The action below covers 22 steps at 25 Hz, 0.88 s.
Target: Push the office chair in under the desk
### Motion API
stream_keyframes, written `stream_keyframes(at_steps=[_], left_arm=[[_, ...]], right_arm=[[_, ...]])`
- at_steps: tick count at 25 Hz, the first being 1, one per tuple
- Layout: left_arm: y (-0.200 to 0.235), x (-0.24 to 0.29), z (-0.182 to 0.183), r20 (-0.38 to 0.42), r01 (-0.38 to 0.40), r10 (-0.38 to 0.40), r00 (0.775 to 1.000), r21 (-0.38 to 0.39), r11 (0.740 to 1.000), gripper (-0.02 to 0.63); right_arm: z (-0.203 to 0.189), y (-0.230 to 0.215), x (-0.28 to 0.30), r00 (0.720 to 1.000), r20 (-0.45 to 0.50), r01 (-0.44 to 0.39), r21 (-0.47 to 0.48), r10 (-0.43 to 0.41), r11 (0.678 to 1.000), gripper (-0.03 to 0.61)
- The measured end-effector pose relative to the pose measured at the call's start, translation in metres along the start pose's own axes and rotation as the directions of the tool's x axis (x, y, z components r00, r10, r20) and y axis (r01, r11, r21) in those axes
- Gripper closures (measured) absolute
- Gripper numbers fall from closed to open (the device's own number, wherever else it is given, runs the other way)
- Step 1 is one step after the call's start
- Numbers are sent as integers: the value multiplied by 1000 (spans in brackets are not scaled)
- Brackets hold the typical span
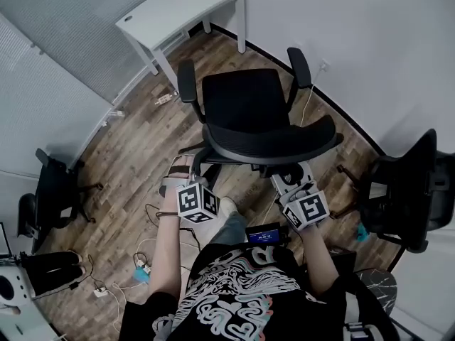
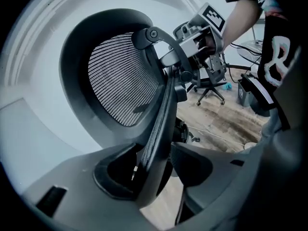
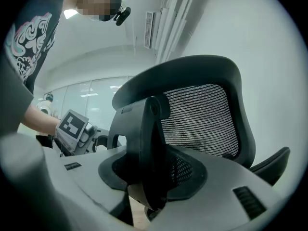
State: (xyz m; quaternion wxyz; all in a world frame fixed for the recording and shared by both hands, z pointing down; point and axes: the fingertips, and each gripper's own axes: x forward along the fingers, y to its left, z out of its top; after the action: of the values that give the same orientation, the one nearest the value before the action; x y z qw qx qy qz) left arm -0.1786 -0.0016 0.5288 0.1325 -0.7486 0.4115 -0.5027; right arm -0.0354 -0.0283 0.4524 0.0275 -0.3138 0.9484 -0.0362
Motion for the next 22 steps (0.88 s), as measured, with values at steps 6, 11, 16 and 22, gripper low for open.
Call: stream_keyframes(at_steps=[6,11,16,22], left_arm=[[12,12,1,2,48,-48,999,-32,998,379],[22,22,5,5,75,-75,997,-28,997,383],[28,28,3,-16,123,-124,992,-23,992,394],[39,38,3,-53,187,-190,980,-45,981,410]], right_arm=[[-3,-14,16,1000,-14,-11,18,11,1000,409],[0,-27,25,1000,-12,-16,12,16,1000,408],[0,-33,35,1000,-15,-22,17,22,1000,408],[2,-43,48,999,-21,-38,17,38,999,408]])
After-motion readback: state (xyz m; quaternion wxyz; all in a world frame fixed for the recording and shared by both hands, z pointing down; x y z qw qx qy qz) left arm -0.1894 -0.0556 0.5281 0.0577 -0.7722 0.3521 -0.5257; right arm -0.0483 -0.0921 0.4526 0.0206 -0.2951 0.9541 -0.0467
